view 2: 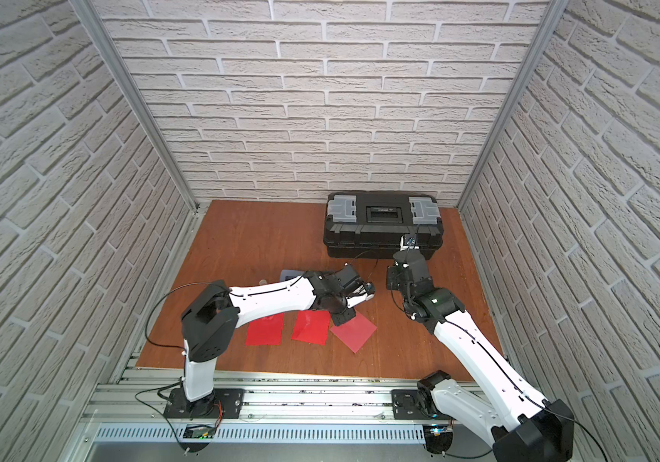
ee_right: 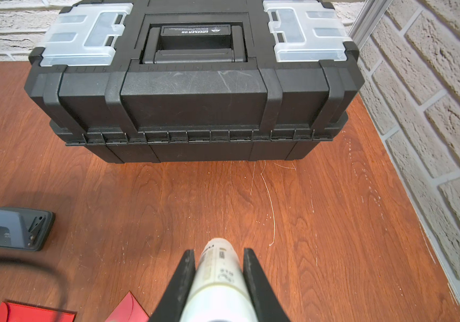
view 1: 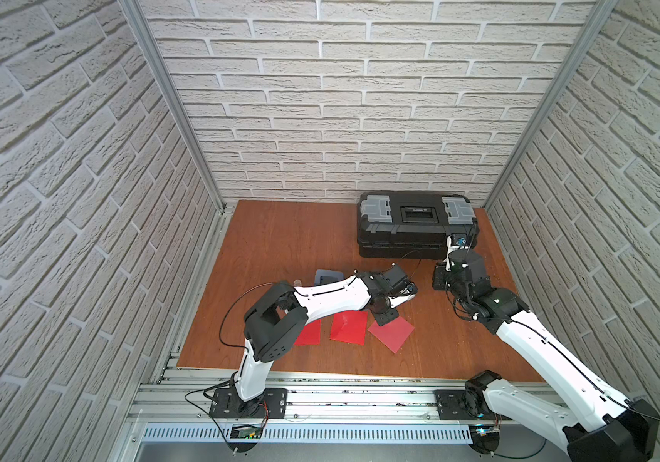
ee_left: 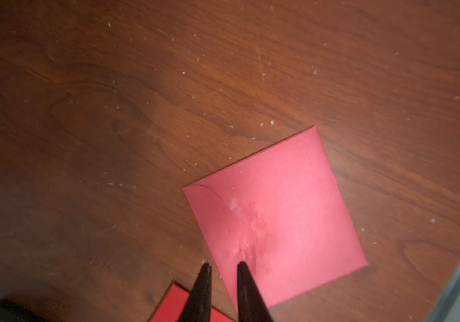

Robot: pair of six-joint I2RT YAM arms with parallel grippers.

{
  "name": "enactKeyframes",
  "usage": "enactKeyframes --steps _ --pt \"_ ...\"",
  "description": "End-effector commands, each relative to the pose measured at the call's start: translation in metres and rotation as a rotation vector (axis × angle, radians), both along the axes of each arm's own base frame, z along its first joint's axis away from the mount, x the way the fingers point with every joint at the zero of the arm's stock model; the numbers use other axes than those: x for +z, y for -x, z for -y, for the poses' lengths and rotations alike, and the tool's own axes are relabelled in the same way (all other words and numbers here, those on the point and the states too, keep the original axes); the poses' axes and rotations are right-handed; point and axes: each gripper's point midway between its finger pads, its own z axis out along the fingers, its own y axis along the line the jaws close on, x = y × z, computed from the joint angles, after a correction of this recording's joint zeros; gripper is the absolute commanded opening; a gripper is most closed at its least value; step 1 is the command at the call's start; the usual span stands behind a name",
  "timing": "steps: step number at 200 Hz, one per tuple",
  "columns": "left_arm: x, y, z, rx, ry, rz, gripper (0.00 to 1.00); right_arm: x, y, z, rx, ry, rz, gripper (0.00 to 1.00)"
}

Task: Seal the envelope with a glue stick
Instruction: Move the envelope to the center of the board.

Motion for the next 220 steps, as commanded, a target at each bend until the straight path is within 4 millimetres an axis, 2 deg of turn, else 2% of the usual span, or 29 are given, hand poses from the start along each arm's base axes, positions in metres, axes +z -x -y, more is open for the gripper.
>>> enactKeyframes --steps 1,39,68,103,139,170,197,220 --pt "-0.005 0.027 -0.012 -0.018 -0.015 -0.061 0.20 0.014 -0.002 -0.001 -0.002 -0.034 0.048 0.03" --pt "-0.030 0.063 -0.028 -0.036 -0.060 -0.150 0.22 0.011 -0.003 -0.004 0.011 -0.042 0.043 0.03" --pt "-0.051 0.069 -0.028 -0.023 -0.089 -0.185 0.22 0.015 -0.001 -0.004 0.012 -0.049 0.052 0.03" --pt "-0.068 0.055 -0.025 0.008 -0.115 -0.157 0.21 0.019 0.001 -0.001 0.002 -0.043 0.064 0.02" --pt "-0.087 0.030 -0.018 0.020 -0.134 -0.129 0.21 0.026 0.003 0.003 -0.006 -0.031 0.079 0.03" --pt "-0.086 0.013 0.008 -0.019 -0.092 -0.090 0.21 0.030 0.004 0.005 -0.011 -0.022 0.091 0.03" --pt "-0.095 0.000 0.017 -0.028 -0.105 -0.070 0.21 0.033 0.006 0.008 -0.019 -0.013 0.100 0.03" --pt "-0.088 -0.007 0.023 -0.024 -0.090 -0.056 0.21 0.034 0.005 0.008 -0.016 -0.011 0.105 0.03"
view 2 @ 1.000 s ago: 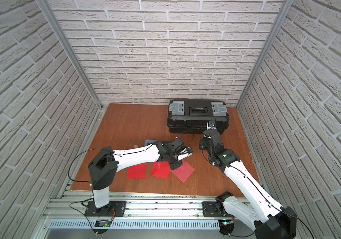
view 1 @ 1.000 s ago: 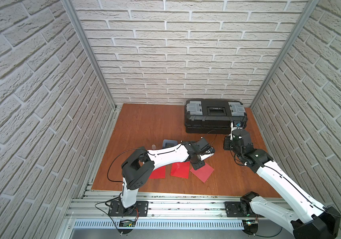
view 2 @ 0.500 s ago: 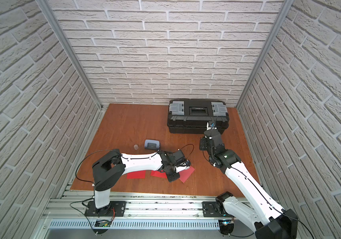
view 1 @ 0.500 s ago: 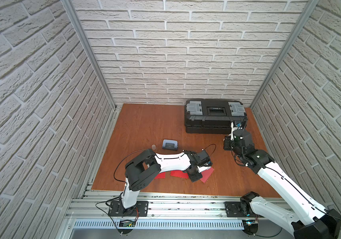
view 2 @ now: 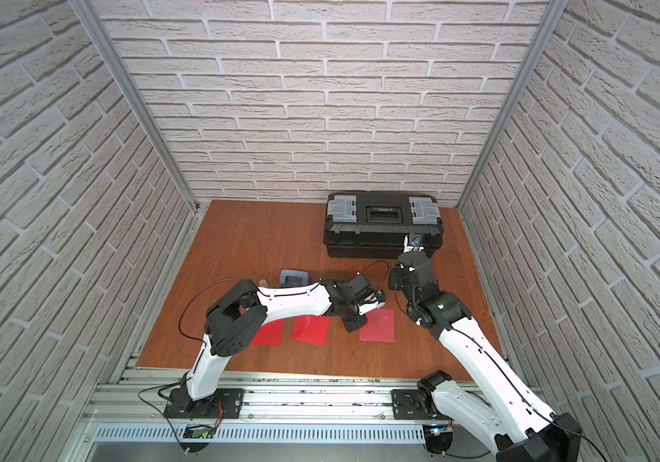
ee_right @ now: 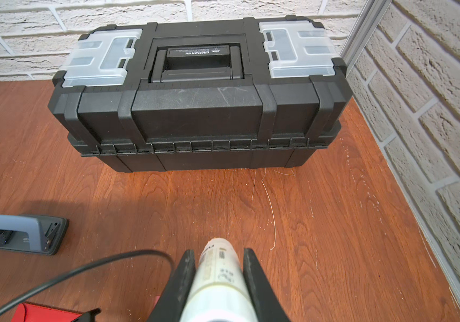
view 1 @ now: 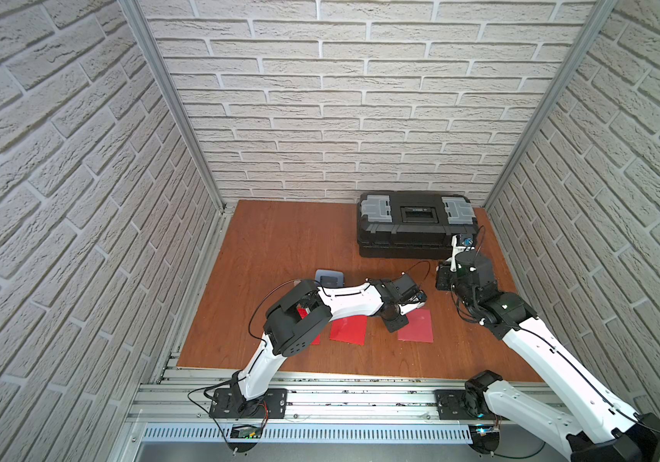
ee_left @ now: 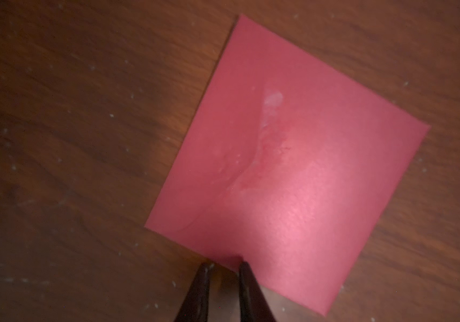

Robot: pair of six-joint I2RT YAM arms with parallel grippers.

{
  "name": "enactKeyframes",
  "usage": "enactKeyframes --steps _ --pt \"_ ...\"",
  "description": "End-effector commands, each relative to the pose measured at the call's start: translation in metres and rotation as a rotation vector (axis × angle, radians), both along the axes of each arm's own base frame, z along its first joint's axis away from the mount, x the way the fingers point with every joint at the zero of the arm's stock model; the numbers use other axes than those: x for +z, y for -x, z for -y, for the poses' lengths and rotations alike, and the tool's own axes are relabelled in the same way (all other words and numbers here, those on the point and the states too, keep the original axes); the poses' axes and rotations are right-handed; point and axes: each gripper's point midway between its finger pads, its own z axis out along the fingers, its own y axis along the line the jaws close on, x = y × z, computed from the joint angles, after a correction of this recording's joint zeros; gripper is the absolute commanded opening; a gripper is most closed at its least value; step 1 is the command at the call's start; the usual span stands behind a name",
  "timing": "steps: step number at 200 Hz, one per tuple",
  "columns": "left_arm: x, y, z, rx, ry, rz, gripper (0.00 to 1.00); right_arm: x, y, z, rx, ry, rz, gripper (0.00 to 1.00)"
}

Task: Seal the envelope with a glue stick
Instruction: Move the envelope to the center of the board.

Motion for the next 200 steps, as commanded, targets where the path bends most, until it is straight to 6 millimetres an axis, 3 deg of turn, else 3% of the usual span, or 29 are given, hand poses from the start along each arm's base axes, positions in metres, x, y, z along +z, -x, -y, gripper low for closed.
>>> enactKeyframes --steps 1,30,71,134,200 --pt "-0.034 0.000 -0.023 0.000 -0.118 -0.026 0.21 0.018 -0.002 0.005 -0.018 0.004 0.052 0.03" --pt "-0.004 -0.005 -0.038 0.069 -0.065 0.009 0.22 0.020 -0.002 0.004 -0.015 0.003 0.055 0.02" --pt "0.030 -0.004 -0.090 0.246 -0.017 -0.029 0.32 0.016 -0.007 0.000 -0.006 -0.010 0.042 0.03" --pt "0.025 -0.006 -0.171 0.589 -0.008 -0.148 0.38 0.015 -0.012 -0.006 0.007 -0.029 0.035 0.03" --pt "0.007 0.000 -0.196 0.735 -0.012 -0.238 0.40 0.017 -0.012 -0.005 0.006 -0.027 0.036 0.03"
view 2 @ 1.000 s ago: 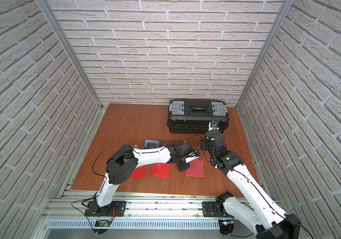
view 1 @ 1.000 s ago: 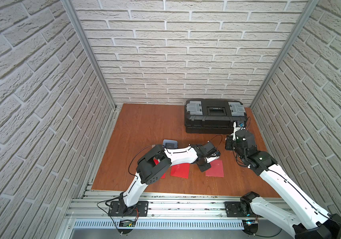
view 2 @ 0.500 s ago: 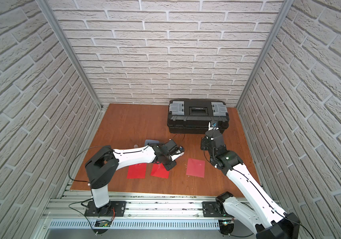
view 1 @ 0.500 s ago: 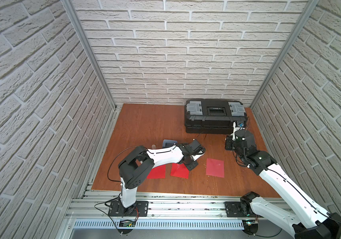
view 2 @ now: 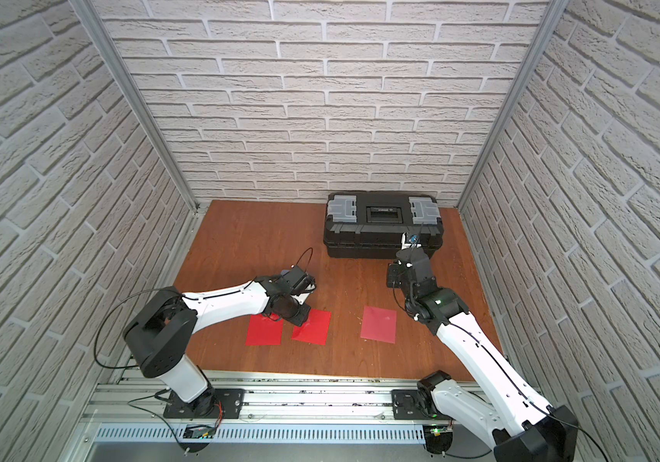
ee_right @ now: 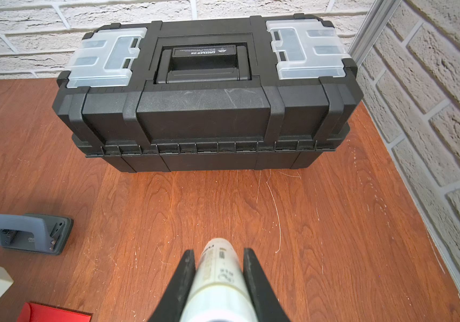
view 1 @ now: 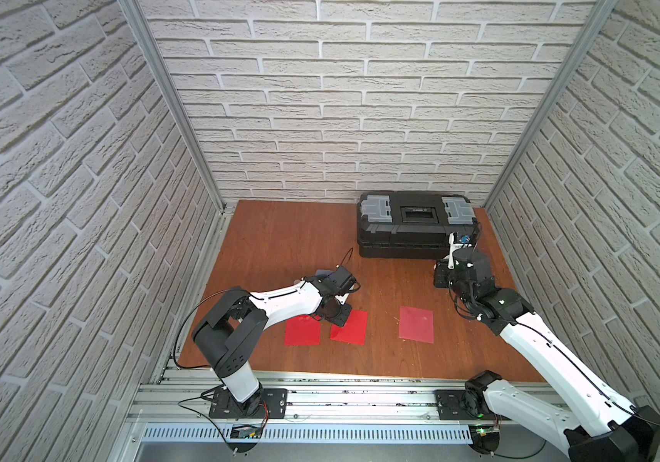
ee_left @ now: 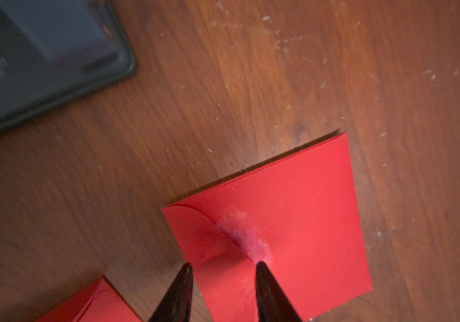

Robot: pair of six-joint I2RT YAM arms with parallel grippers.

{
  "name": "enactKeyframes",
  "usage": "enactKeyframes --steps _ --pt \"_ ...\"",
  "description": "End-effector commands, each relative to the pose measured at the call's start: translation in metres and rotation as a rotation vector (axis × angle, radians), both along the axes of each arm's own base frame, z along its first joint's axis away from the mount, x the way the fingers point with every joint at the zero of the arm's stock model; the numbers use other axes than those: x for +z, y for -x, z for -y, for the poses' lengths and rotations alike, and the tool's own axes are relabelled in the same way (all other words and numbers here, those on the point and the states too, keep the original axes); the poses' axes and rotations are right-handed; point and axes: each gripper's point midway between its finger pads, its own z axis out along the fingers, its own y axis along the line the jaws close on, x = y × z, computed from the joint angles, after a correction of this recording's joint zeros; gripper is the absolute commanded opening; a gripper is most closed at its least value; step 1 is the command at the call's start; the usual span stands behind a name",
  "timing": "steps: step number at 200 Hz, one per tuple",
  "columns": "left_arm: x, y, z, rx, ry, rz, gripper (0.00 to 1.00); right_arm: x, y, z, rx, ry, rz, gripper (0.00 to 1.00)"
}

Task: Seal the envelope with a glue stick
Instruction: Move the envelope to the center of the board.

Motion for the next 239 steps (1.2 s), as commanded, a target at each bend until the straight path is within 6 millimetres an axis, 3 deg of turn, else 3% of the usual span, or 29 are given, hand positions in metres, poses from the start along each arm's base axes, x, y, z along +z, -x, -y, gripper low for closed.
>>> enactKeyframes --steps 1,30,65,136,163,203,220,239 --pt "0.000 0.004 -0.004 0.063 0.024 -0.022 0.40 0.017 -0.005 0.000 -0.010 -0.021 0.051 0.03" --pt "-0.003 0.012 -0.002 0.073 0.050 -0.061 0.41 0.018 -0.005 0.001 -0.008 -0.017 0.053 0.02" --pt "-0.007 0.027 0.013 0.069 0.145 -0.152 0.41 0.017 -0.004 0.001 -0.008 -0.018 0.053 0.03" --pt "-0.019 0.030 0.084 -0.066 0.255 -0.249 0.40 0.019 0.000 0.003 -0.010 -0.010 0.052 0.03" --pt "-0.018 0.030 0.097 -0.106 0.251 -0.257 0.39 0.023 0.004 0.008 -0.022 0.007 0.068 0.03" --pt "0.003 0.016 0.083 -0.093 0.250 -0.167 0.39 0.026 0.007 0.011 -0.028 0.017 0.076 0.03" --pt "0.019 0.005 0.062 -0.079 0.191 -0.085 0.39 0.025 0.005 0.010 -0.025 0.014 0.074 0.03" --pt "0.031 -0.009 0.024 -0.015 0.079 0.011 0.40 0.024 0.004 0.009 -0.024 0.013 0.073 0.03"
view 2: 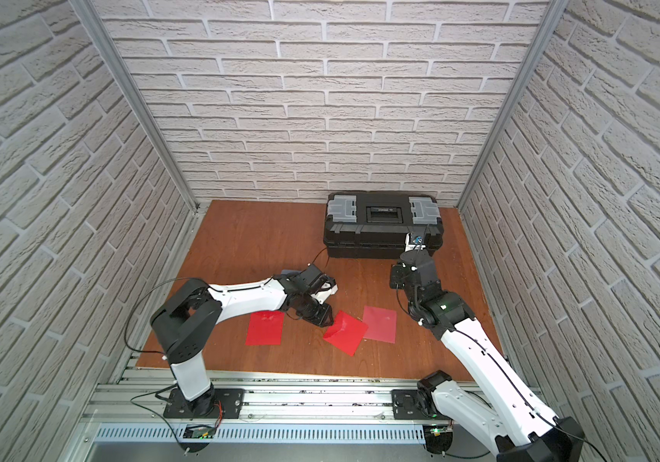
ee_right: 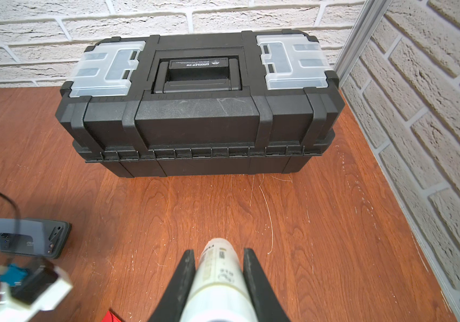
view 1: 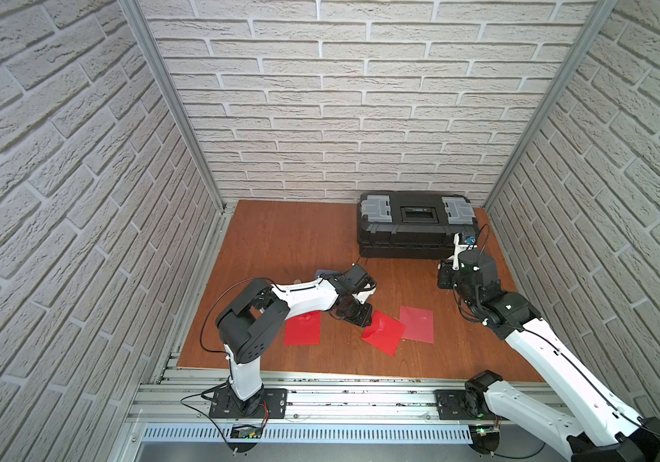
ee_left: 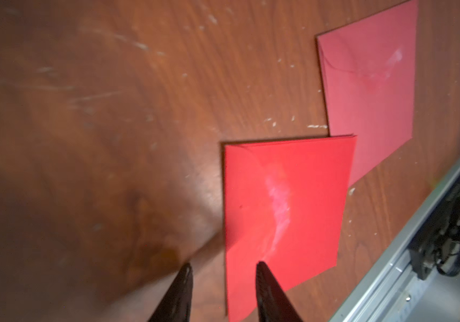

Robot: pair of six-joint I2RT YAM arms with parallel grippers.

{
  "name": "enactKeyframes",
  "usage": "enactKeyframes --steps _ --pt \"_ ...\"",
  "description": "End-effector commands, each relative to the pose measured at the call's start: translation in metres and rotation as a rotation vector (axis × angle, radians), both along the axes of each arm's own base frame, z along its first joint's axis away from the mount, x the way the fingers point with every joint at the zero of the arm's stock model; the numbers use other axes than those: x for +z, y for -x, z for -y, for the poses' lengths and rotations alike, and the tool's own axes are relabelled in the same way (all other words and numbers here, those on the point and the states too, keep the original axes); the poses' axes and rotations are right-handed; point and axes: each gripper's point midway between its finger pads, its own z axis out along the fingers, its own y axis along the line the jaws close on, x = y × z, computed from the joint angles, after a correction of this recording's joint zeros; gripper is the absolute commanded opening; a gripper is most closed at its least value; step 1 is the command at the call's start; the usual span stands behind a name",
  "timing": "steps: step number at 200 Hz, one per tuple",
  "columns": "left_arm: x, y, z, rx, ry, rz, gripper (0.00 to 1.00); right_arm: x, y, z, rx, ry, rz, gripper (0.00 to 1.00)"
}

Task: Seal the envelope with a glue stick
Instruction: Move the envelope to the center of the board.

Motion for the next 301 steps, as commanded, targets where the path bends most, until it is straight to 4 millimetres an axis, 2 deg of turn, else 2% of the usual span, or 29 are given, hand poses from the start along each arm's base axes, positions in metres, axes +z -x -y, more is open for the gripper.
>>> enactKeyframes --steps 1,31,43,49,63,96,128,154,195,272,301 --pt "0.021 -0.017 -0.051 0.067 -0.148 0.138 0.41 0.012 -0.004 0.003 -0.014 -0.002 0.040 0.03" --pt "0.035 -0.034 -0.110 0.244 -0.230 0.246 0.52 0.011 -0.007 0.000 -0.007 -0.008 0.043 0.03" --pt "0.037 -0.037 -0.125 0.307 -0.213 0.250 0.59 0.010 -0.009 -0.002 -0.001 -0.013 0.039 0.03" --pt "0.037 -0.038 -0.133 0.340 -0.203 0.244 0.67 0.009 -0.010 -0.003 0.002 -0.015 0.036 0.03" --pt "0.031 -0.039 -0.144 0.400 -0.161 0.204 0.78 0.009 -0.011 -0.004 0.003 -0.019 0.035 0.03" --pt "0.016 -0.045 -0.166 0.513 -0.092 0.139 0.85 0.010 -0.013 -0.006 0.011 -0.022 0.038 0.03" --pt "-0.007 -0.049 -0.175 0.564 -0.096 0.057 0.86 0.011 -0.014 -0.006 0.009 -0.022 0.041 0.03" --pt "-0.025 -0.038 -0.180 0.577 -0.125 -0.022 0.83 0.011 -0.015 -0.005 0.006 -0.017 0.043 0.03" --pt "-0.020 -0.021 -0.193 0.648 -0.166 -0.043 0.83 0.005 -0.014 -0.007 0.013 -0.029 0.032 0.03" --pt "-0.025 0.023 -0.172 0.679 -0.243 -0.071 0.83 0.002 -0.020 -0.016 0.052 -0.034 0.034 0.03" --pt "-0.022 0.040 -0.180 0.670 -0.368 -0.030 0.81 -0.003 -0.023 -0.021 0.072 -0.049 0.030 0.03"
